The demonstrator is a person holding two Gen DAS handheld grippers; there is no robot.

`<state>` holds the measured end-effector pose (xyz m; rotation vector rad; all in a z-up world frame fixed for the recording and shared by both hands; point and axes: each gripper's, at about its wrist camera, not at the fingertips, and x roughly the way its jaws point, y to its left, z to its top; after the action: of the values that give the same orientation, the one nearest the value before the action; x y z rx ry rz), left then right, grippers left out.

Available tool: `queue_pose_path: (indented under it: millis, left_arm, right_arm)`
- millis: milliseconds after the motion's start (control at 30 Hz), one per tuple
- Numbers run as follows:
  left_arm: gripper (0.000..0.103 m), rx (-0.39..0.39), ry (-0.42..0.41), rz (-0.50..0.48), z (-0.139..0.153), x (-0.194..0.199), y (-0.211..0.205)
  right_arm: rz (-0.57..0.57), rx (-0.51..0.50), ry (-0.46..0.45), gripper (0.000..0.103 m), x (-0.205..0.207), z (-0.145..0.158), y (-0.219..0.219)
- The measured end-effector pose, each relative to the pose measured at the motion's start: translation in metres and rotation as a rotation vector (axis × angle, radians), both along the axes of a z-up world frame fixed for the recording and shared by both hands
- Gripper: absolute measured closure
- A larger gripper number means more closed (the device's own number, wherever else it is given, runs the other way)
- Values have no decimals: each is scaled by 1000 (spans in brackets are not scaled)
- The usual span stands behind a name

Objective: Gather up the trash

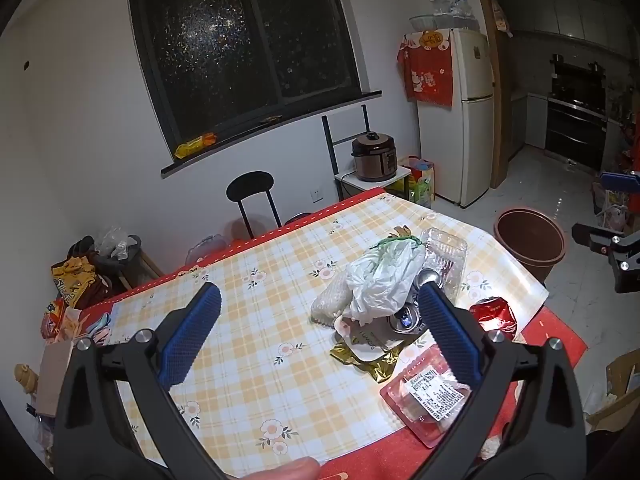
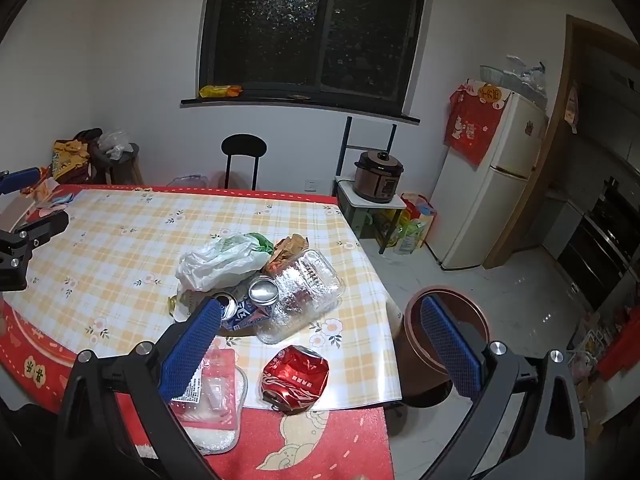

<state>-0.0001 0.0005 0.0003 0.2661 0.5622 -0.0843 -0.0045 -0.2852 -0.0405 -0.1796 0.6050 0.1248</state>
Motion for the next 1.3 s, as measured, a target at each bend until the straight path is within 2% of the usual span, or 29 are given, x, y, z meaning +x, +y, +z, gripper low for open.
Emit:
queue_pose_path:
  millis: [1300]
  left_arm:
    - [6,4,-3,2,6,-5,-5]
  right_arm:
    - [4,3,2,5,5,1,3]
